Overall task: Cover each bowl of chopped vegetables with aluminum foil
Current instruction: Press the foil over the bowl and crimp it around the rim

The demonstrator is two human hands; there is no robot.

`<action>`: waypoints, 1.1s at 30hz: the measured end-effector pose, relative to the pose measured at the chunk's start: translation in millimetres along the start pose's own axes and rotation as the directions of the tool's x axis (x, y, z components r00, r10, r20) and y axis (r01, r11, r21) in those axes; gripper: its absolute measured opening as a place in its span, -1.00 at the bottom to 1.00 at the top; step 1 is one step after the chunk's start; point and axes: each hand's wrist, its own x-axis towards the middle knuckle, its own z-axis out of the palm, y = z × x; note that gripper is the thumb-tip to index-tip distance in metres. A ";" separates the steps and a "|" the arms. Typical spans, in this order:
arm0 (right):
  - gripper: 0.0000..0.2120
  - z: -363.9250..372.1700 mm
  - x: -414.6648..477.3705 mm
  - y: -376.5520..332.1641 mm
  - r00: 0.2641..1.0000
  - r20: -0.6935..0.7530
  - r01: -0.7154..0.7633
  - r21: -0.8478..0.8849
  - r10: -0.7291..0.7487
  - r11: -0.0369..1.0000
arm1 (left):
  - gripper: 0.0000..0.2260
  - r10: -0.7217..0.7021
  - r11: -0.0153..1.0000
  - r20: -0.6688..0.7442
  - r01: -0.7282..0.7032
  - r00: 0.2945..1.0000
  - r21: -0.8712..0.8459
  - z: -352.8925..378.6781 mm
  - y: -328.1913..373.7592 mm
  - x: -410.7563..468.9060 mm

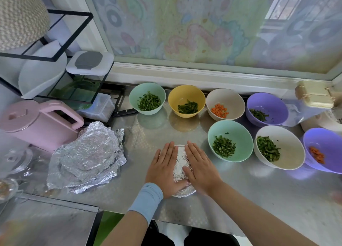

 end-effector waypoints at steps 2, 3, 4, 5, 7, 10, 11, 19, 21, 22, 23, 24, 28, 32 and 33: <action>-0.33 -0.6 1.9 -0.8 1.000 0.005 0.012 0.007 -0.012 1.000 | -0.12 -0.011 1.000 -0.028 0.011 1.000 -0.014 -0.5 -1.4 1.4; -0.33 -0.7 4.6 -0.3 1.000 0.012 0.016 0.002 -0.016 1.000 | -0.17 -0.018 1.000 -0.047 0.017 0.999 -0.014 -1.6 -3.3 3.6; -0.33 -1.3 8.8 0.3 1.000 0.020 0.020 -0.007 -0.020 1.000 | -0.21 -0.026 1.000 -0.063 0.025 0.998 -0.008 -3.4 -5.4 6.3; -0.33 -2.5 13.7 0.8 0.999 0.027 0.025 -0.019 -0.025 0.999 | -0.24 -0.035 0.999 -0.073 0.035 0.997 -0.002 -5.6 -6.7 9.0; -0.33 -5.3 22.2 0.7 0.999 0.029 0.033 -0.058 -0.032 0.998 | -0.26 -0.041 0.999 -0.075 0.041 0.996 -0.003 -9.5 -6.8 10.8; -0.37 -6.1 18.3 -1.0 0.999 -0.029 0.016 -0.069 -0.018 0.997 | -0.07 -0.002 1.000 -0.002 0.002 1.000 -0.013 -9.3 -0.1 2.6; -0.39 -4.4 12.3 -0.8 0.999 -0.039 0.012 -0.058 -0.014 0.998 | 0.04 0.003 1.000 0.038 -0.002 0.999 -0.008 -8.9 2.1 -1.3; -0.37 3.1 -8.2 5.3 1.000 0.000 0.023 -0.142 -0.023 0.990 | 0.21 -0.027 0.998 0.106 0.021 0.994 0.051 -7.0 4.7 -5.3; -0.37 1.1 -7.6 2.9 1.000 0.014 0.017 -0.176 -0.015 0.984 | 0.18 -0.034 0.999 0.093 0.030 0.995 0.044 -7.0 4.3 -7.4; -0.36 0.8 -8.2 1.8 1.000 0.017 0.007 -0.181 -0.004 0.983 | 0.17 -0.047 0.998 0.074 0.045 0.996 0.032 -6.2 4.2 -8.5; -0.35 1.4 -9.1 0.7 1.000 0.016 -0.008 -0.183 0.011 0.983 | 0.16 -0.066 0.998 0.047 0.066 0.997 0.014 -4.8 3.0 -10.0; -0.34 2.6 -10.0 -0.3 1.000 0.010 -0.024 -0.188 0.027 0.982 | 0.16 -0.088 0.996 0.013 0.088 0.996 -0.012 -4.7 1.6 -11.7; -0.31 4.5 -13.3 -10.9 0.994 -0.036 -0.106 -0.181 0.101 0.978 | 0.15 -0.168 0.964 -0.022 0.160 0.985 -0.211 -8.4 -11.0 -27.0; -0.34 -8.3 -2.1 -17.7 0.983 -0.077 -0.176 -0.088 0.169 0.981 | -0.15 -0.346 0.571 0.027 0.233 0.938 -0.787 -7.4 -4.2 -29.1; -0.35 -10.9 4.1 -17.0 0.981 -0.077 -0.183 -0.040 0.180 0.982 | -0.29 -0.468 0.378 0.045 0.245 0.882 -0.893 -5.4 2.3 -23.6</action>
